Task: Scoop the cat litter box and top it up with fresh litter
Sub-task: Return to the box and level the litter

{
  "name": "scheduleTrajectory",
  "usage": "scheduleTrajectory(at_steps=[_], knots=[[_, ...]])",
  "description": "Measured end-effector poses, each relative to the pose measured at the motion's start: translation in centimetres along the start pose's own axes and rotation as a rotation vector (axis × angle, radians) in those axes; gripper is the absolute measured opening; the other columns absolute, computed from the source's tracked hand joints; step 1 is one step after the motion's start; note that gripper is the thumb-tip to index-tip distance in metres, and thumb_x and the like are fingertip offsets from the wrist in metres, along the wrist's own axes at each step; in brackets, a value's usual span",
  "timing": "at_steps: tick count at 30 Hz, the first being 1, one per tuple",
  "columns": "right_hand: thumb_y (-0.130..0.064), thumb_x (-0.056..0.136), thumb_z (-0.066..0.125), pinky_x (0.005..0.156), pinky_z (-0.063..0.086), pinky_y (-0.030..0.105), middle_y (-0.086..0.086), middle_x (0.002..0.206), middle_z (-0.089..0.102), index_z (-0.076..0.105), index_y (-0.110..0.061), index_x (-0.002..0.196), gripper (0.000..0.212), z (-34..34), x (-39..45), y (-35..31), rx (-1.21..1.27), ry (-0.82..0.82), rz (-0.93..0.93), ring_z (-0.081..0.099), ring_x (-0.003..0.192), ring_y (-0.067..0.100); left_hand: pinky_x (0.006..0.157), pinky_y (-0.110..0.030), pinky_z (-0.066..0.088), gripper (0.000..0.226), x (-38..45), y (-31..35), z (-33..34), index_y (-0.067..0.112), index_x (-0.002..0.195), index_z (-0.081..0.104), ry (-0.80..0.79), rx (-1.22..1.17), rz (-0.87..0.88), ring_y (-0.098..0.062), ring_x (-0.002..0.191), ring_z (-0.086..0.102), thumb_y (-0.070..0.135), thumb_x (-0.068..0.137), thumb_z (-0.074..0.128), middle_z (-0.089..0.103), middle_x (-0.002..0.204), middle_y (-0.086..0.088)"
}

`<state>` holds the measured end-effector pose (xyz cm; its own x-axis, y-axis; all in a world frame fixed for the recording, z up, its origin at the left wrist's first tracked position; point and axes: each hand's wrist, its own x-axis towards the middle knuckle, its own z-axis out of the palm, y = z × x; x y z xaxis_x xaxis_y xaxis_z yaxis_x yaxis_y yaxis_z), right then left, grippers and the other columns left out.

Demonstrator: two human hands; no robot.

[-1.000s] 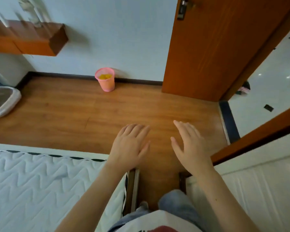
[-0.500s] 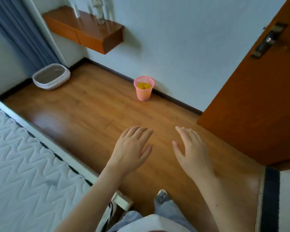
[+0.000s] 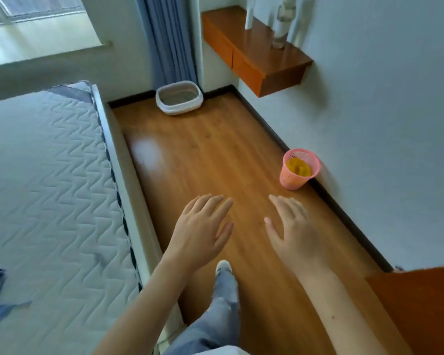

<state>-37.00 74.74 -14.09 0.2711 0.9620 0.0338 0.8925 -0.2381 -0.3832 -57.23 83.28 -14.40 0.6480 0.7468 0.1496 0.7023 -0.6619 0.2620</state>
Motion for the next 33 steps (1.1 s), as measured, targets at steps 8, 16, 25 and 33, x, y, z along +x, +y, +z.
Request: scheduleTrajectory(at_steps=[8,16,25,33], knots=[[-0.039,0.096,0.048,0.106,0.043,0.041,-0.002,0.142,0.049,0.044,-0.024,0.14,0.048,1.6,20.2,-1.8,0.029,0.053,-0.138,0.04,0.135,0.017,0.107,-0.041,0.042,0.049,13.9,-9.7,-0.7,0.021,0.137,0.053,0.101,0.015,-0.122,-0.022,0.128,0.051,0.044,0.097,0.037,0.058,0.134,0.002],[-0.044,0.094,0.044,0.105,0.044,0.04,-0.003,0.141,0.05,0.046,-0.026,0.139,0.048,2.5,36.9,-4.3,0.022,0.035,-0.264,0.041,0.134,0.018,0.107,-0.04,0.041,0.048,26.0,-18.2,-2.0,0.018,0.136,0.054,0.165,0.022,-0.221,-0.022,0.128,0.049,0.041,0.097,0.04,0.058,0.134,0.001],[-0.036,0.095,0.051,0.107,0.042,0.04,0.001,0.141,0.049,0.046,-0.022,0.14,0.048,6.2,58.1,-4.8,0.076,-0.045,-0.379,0.04,0.134,0.019,0.104,-0.042,0.044,0.045,41.1,-27.3,0.2,0.016,0.133,0.056,0.142,0.064,-0.3,-0.026,0.121,0.055,0.039,0.096,0.042,0.06,0.129,-0.001],[-0.032,0.094,0.054,0.106,0.041,0.042,0.005,0.138,0.052,0.048,-0.018,0.139,0.047,6.4,77.3,-8.4,0.104,-0.088,-0.517,0.043,0.132,0.023,0.107,-0.041,0.042,0.047,54.8,-36.1,-3.9,0.017,0.134,0.055,0.162,0.145,-0.414,-0.024,0.124,0.052,0.039,0.096,0.041,0.059,0.131,-0.001]])
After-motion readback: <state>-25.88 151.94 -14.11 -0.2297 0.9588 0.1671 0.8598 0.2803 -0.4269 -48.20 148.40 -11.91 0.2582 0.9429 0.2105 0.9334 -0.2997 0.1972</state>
